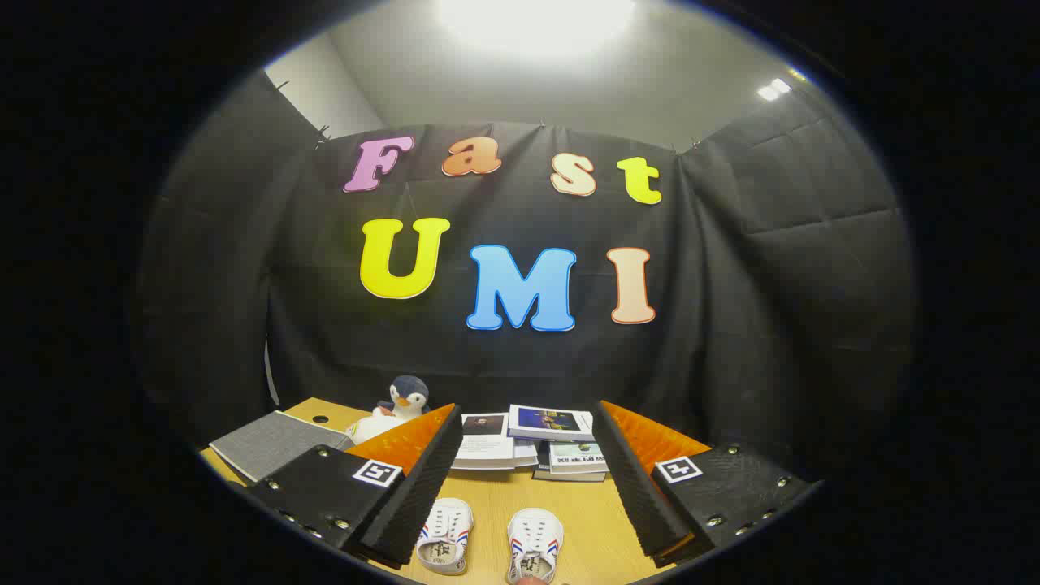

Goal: Open the storage box then place both shoes into the box .Put the left shoe in first, then the right shoe, with the right side of both shoes facing outward in a uniform manner.

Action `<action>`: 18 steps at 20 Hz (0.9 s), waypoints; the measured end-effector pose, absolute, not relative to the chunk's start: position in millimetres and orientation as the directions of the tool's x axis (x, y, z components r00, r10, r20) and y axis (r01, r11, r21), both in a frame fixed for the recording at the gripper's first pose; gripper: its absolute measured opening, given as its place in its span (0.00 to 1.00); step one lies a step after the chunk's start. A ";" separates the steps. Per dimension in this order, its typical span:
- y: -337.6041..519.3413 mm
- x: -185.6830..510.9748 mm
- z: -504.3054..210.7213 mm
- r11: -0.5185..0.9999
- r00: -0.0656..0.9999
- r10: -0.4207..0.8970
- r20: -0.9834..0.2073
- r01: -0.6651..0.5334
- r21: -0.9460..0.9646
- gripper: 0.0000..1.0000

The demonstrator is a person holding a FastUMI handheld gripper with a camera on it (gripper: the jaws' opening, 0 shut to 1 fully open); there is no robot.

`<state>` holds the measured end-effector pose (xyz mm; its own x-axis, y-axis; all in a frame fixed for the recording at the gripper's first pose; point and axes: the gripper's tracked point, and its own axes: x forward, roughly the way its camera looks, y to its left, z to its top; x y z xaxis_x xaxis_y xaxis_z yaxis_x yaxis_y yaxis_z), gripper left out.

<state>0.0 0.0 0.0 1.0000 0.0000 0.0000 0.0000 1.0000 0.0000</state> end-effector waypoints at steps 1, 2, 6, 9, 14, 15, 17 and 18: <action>0.7 0.7 0.3 1.000 1.000 0.001 0.001 -0.001 0.002 0.98; 1.5 1.4 0.4 1.000 1.000 0.002 0.003 -0.002 0.006 0.98; 1.2 3.8 1.2 1.000 1.000 -0.007 0.014 0.007 0.013 0.98; 5.6 3.7 2.7 1.000 1.000 -0.002 0.028 0.002 -0.004 0.98; 18.2 6.5 -4.4 0.999 0.999 0.031 0.023 -0.030 -0.010 0.98; 19.8 6.8 -5.4 0.999 0.999 0.035 0.023 -0.035 -0.011 0.98; 24.0 8.5 -7.0 0.999 0.999 0.047 0.023 -0.047 -0.003 0.98; 25.0 9.3 -8.8 0.999 0.998 0.052 0.022 -0.052 0.005 0.98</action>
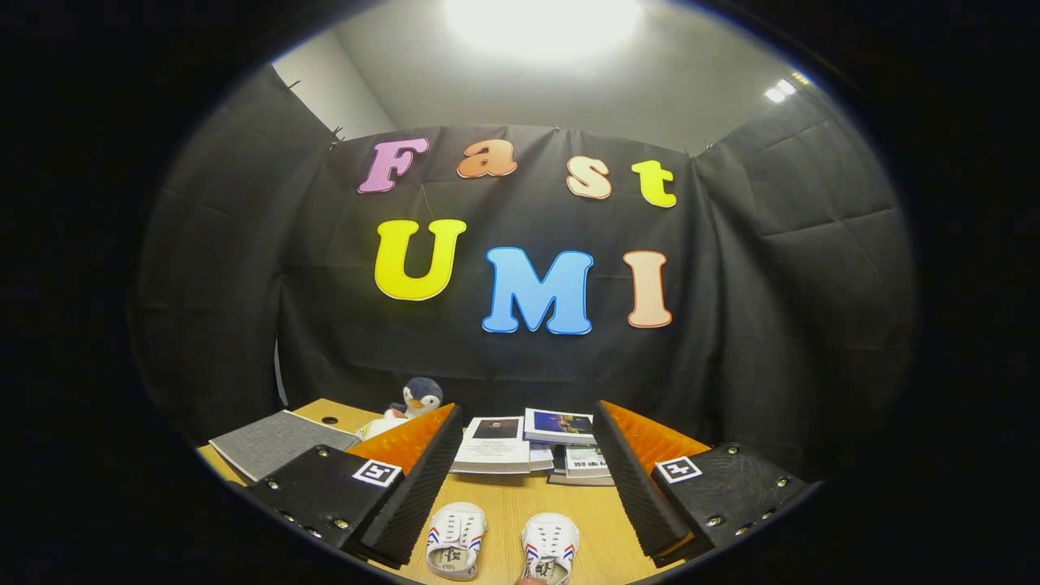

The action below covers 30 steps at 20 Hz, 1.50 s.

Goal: Open the storage box then place both shoes into the box .Put the left shoe in first, then the right shoe, with the right side of both shoes facing outward in a uniform manner.

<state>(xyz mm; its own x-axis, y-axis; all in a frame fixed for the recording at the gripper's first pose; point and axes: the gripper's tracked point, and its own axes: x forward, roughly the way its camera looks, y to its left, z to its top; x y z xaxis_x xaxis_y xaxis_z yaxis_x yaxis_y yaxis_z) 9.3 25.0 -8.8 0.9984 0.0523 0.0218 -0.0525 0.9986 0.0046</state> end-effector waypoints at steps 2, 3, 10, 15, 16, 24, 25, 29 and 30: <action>27.7 11.4 -8.7 0.998 0.998 0.061 0.022 -0.061 0.019 0.98; 29.2 13.3 -9.9 0.997 0.998 0.067 0.019 -0.068 0.024 0.98; 62.6 19.0 -31.3 0.971 0.980 0.198 -0.029 -0.192 0.141 0.98; 99.2 17.8 -61.0 0.928 0.943 0.319 -0.097 -0.290 0.235 0.98; 105.8 16.9 -69.7 0.917 0.933 0.341 -0.115 -0.303 0.261 0.98; 161.6 4.2 -125.4 0.762 0.806 0.545 -0.233 -0.359 0.539 0.98; 165.1 3.8 -132.1 0.739 0.791 0.560 -0.246 -0.344 0.579 0.98; 183.9 -3.3 -162.9 0.657 0.716 0.625 -0.311 -0.266 0.705 0.97; 190.4 -6.5 -166.0 0.624 0.696 0.647 -0.311 -0.250 0.740 0.97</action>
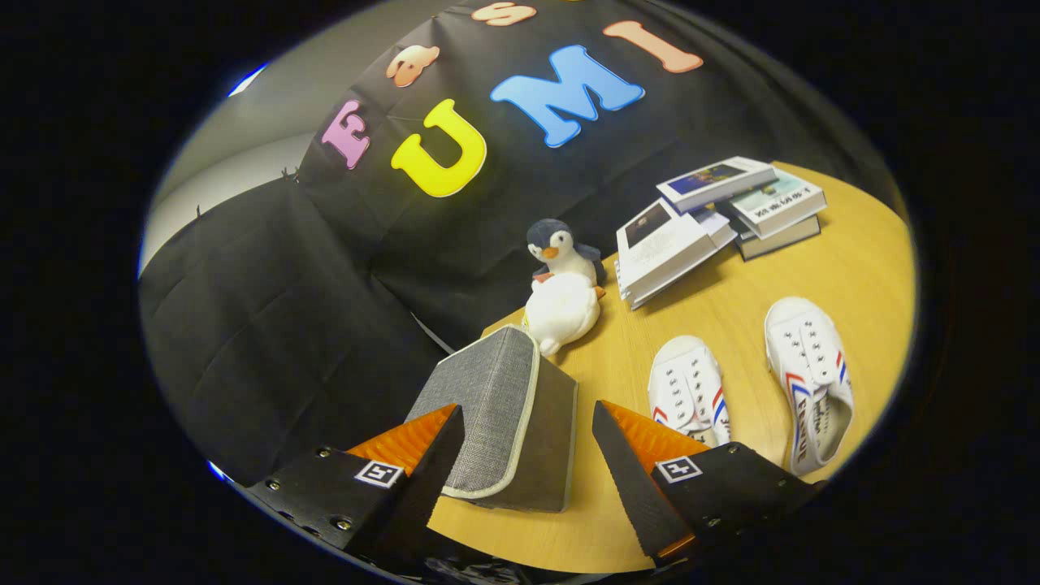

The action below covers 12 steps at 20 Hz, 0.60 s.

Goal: Open the storage box then place both shoes into the box .Put the left shoe in first, then the right shoe, with the right side of both shoes facing outward in a uniform manner.

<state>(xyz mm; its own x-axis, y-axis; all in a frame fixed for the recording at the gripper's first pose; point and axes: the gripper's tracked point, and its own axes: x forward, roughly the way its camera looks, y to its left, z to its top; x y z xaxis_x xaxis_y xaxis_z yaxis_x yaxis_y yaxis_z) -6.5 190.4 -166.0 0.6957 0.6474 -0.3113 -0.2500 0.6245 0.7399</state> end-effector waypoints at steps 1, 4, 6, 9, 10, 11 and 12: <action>197.7 -9.0 -168.3 0.584 0.671 0.675 -0.306 -0.233 0.778 0.97; 214.0 -13.1 -178.5 0.486 0.619 0.727 -0.297 -0.158 0.860 0.97; 224.0 -15.4 -183.8 0.434 0.586 0.757 -0.288 -0.121 0.893 0.97; 241.4 -20.2 -197.6 0.374 0.533 0.796 -0.287 -0.061 0.925 0.97; 245.2 -20.7 -199.8 0.355 0.524 0.804 -0.282 -0.042 0.934 0.97; 248.4 -22.7 -201.2 0.334 0.519 0.809 -0.275 -0.021 0.942 0.97; 251.7 -21.8 -202.3 0.312 0.513 0.815 -0.268 0.001 0.950 0.97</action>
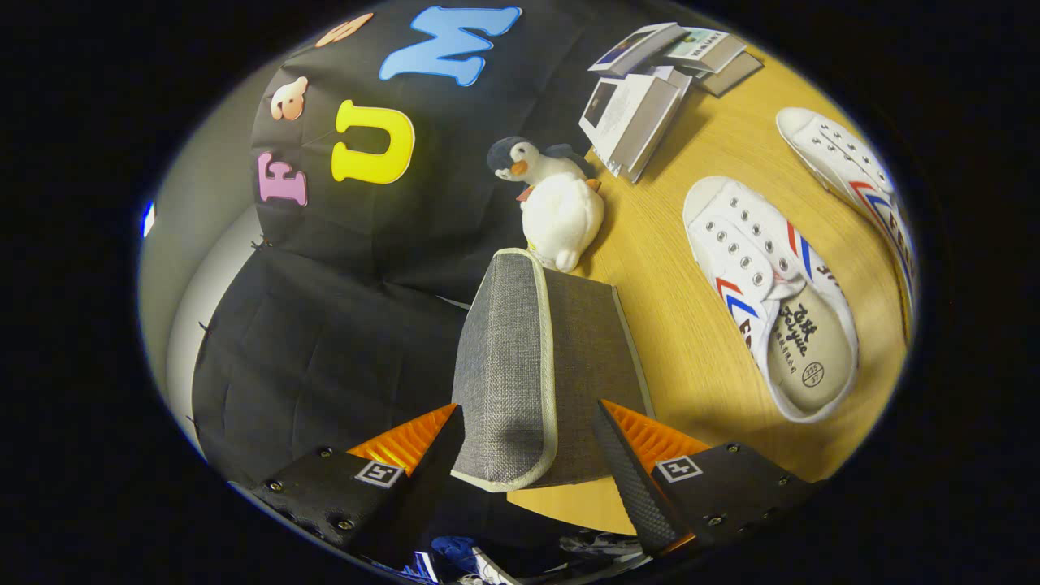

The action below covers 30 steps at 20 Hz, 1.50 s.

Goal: Open the storage box then place both shoes into the box .Put the left shoe in first, then the right shoe, with the right side of both shoes facing outward in a uniform manner.

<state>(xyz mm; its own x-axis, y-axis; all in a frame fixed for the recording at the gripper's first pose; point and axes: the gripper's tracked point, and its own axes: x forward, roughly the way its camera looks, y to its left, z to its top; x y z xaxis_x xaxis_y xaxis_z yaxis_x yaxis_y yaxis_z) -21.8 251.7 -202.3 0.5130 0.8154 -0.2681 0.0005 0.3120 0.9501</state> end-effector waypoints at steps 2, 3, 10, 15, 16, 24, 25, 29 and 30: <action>256.3 -22.9 -201.4 0.255 0.503 0.830 -0.242 0.044 0.966 0.96; 256.3 -23.9 -198.9 0.229 0.502 0.834 -0.230 0.065 0.971 0.95; 269.6 -23.5 -193.6 0.164 0.470 0.860 -0.201 0.118 0.979 0.82; 276.0 -32.4 -201.0 0.201 0.441 0.866 -0.237 0.129 0.971 0.51; 273.3 -33.2 -200.9 0.192 0.439 0.867 -0.235 0.140 0.971 0.50; 267.9 -25.4 -183.7 0.199 0.470 0.855 -0.219 0.092 0.976 0.00; 264.3 -31.8 -175.5 0.205 0.448 0.868 -0.214 0.070 0.976 0.00; 269.1 -31.0 -153.3 0.264 0.439 0.866 -0.239 0.003 0.964 0.00; 270.3 -31.5 -143.1 0.271 0.439 0.867 -0.237 -0.017 0.962 0.00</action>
<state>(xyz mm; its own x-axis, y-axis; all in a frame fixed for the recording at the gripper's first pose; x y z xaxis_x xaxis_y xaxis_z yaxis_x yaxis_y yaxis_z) -31.5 270.3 -143.1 0.4394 0.8666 -0.2365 -0.0170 0.2713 0.9624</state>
